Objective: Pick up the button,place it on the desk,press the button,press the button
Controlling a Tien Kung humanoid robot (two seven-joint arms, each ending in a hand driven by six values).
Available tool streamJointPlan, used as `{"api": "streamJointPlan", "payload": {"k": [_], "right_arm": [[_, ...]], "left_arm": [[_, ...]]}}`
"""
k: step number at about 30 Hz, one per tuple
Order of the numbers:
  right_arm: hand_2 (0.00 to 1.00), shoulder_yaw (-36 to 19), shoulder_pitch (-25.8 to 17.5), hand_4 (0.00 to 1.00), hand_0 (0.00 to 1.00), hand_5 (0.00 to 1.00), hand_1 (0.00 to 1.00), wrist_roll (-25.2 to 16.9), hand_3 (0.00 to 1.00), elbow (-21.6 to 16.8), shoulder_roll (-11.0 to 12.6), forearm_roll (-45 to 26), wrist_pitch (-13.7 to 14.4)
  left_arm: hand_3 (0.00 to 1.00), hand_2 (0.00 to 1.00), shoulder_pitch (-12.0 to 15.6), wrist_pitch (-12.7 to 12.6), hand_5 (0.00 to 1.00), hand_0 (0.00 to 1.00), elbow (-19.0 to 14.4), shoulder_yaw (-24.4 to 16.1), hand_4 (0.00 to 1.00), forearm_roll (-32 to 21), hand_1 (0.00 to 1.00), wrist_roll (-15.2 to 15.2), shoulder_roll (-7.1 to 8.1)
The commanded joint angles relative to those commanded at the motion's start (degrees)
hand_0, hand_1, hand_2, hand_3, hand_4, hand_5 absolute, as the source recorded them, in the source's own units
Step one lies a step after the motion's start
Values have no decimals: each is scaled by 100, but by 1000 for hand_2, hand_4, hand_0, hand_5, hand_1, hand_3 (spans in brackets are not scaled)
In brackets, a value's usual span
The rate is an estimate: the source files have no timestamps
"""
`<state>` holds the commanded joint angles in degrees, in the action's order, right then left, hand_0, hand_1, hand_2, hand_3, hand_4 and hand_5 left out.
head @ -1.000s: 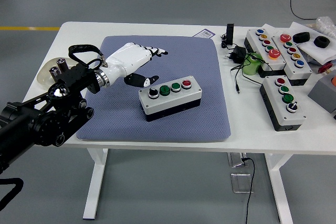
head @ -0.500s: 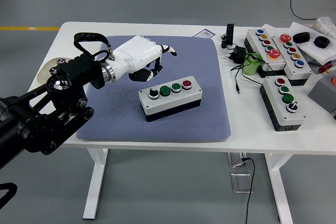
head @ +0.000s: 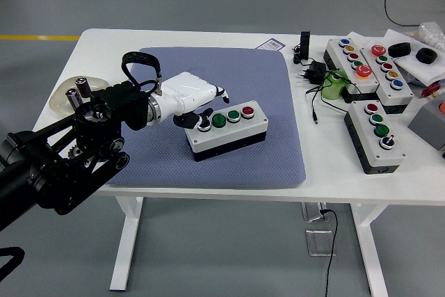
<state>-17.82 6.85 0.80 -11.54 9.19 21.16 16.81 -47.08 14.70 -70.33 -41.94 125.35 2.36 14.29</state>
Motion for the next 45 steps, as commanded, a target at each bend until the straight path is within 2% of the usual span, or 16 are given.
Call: {"api": "streamJointPlan", "payload": {"k": [19, 31, 35, 39, 45], "right_arm": [[565, 13, -12, 234, 635, 241, 538, 0, 635, 2, 6, -2, -2], [565, 63, -24, 234, 635, 241, 538, 2, 634, 3, 10, -40, -1], [565, 71, -29, 235, 635, 241, 538, 3, 635, 4, 10, -46, 0], [565, 43, -38, 235, 635, 241, 538, -1, 635, 2, 11, -30, 0], [566, 22, -21, 235, 635, 241, 538, -2, 635, 2, 16, -2, -5]], "left_arm": [[801, 22, -129, -23, 2, 2, 426, 298, 325, -144, 2, 78, -294], [798, 14, -119, 116, 2, 2, 509, 551, 325, -96, 2, 114, -299], [799, 14, -114, 82, 2, 2, 519, 512, 334, -98, 2, 111, -309], [799, 14, -108, -73, 2, 2, 403, 305, 334, -146, 2, 85, -323], [801, 14, -251, -136, 2, 2, 322, 122, 333, -190, 2, 76, -413]]}}
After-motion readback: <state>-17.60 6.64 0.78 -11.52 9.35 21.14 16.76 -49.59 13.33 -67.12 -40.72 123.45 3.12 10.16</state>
